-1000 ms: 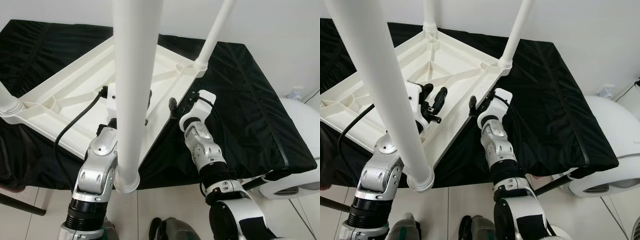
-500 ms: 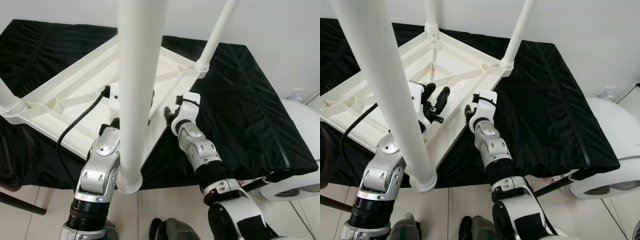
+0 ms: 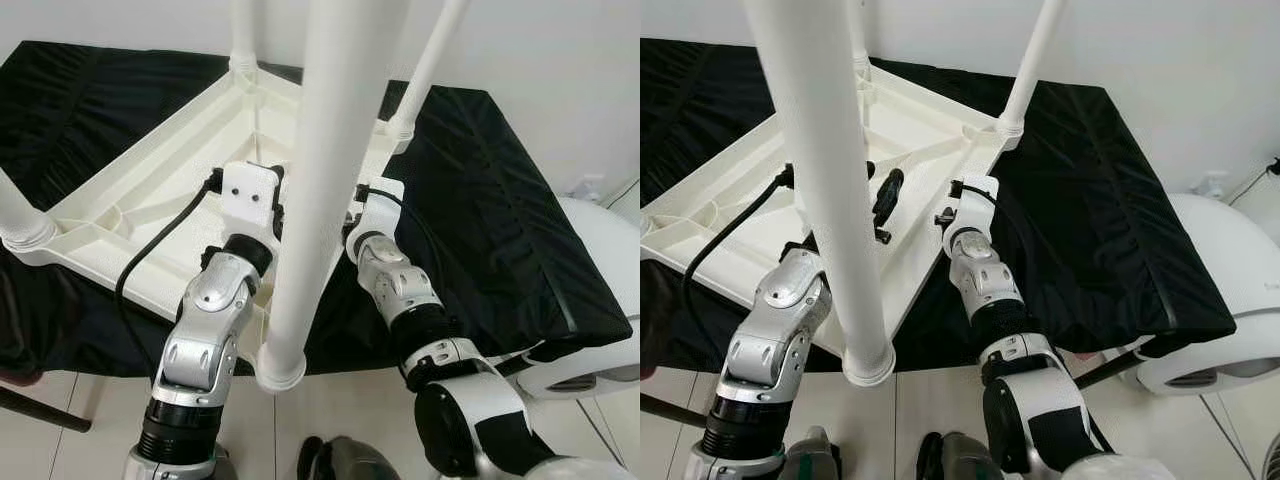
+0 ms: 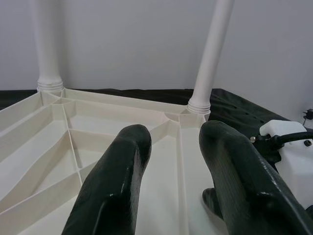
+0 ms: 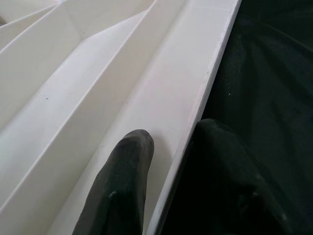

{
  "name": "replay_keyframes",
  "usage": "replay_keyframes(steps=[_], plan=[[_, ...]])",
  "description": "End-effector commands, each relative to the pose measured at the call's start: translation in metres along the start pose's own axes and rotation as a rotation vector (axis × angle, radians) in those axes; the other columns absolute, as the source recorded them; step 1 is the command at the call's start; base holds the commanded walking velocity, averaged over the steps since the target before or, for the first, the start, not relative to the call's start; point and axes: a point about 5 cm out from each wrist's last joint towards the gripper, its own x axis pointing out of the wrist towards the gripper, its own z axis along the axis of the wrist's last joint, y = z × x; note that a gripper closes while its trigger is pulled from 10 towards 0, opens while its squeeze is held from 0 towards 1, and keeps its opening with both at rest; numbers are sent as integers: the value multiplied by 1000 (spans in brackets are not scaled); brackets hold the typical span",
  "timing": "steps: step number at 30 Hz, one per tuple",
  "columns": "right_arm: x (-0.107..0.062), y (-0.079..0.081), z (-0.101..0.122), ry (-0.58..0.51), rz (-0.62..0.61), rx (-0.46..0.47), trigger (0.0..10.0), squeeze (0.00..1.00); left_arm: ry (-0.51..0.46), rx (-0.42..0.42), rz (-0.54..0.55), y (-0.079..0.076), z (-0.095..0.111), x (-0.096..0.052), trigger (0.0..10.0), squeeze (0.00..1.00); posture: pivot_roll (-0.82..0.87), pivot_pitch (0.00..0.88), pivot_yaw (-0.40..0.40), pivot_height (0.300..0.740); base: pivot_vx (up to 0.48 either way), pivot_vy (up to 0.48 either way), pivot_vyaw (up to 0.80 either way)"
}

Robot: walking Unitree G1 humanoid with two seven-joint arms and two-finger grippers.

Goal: Building children table

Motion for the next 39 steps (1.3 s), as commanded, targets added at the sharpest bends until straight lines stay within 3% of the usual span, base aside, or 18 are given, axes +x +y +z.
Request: replay_keyframes(steps=[1,9,10,12,13,16,17,19,20,28,34,36,37,39], plan=[[4,-11,-13,66,-35,3,1608,0,-1,-1,32,-2,2,-1,10000,0,122,105,-128,740,0,0,0],[6,-9,-12,72,-31,9,1608,0,0,0,34,-2,3,-1,10000,0,122,105,-128,740,0,0,0],[6,-9,-12,72,-32,9,8667,0,0,0,34,-2,3,-1,10000,0,122,105,-128,740,0,0,0],[6,-9,-12,72,-32,9,8667,0,0,0,34,-2,3,-1,10000,0,122,105,-128,740,0,0,0],[8,-2,-6,32,6,-5,10000,0,-1,3,37,-2,5,0,10000,0,120,118,-123,740,0,0,0],[9,2,-4,12,30,-9,10000,0,-1,7,42,-2,6,0,10000,0,122,119,-124,740,0,0,0],[10,5,-1,-9,47,-15,863,0,-2,11,49,-1,8,0,10000,0,124,119,-124,740,0,0,0],[10,5,-1,-9,47,-15,863,0,-2,11,49,-1,8,0,10000,0,124,119,-124,740,0,0,0],[11,6,0,-15,53,-14,0,0,-4,14,57,1,10,0,10000,0,124,120,-123,740,0,0,0],[14,7,7,-32,59,-16,0,0,-13,18,79,5,15,-1,10000,0,121,122,-120,740,0,0,0],[16,8,24,-114,61,-14,0,0,-17,16,89,4,18,-1,10000,0,121,119,-116,740,0,0,0],[17,8,31,-160,54,-13,4980,0,-14,16,91,4,18,-1,10000,0,122,121,-116,740,0,0,0],[16,9,36,-190,65,2,10000,0,-13,14,91,3,18,-1,10000,0,125,121,-118,740,0,0,0],[15,10,42,-235,81,31,10000,0,-9,12,93,2,18,-2,10000,0,129,123,-123,740,0,0,0]])
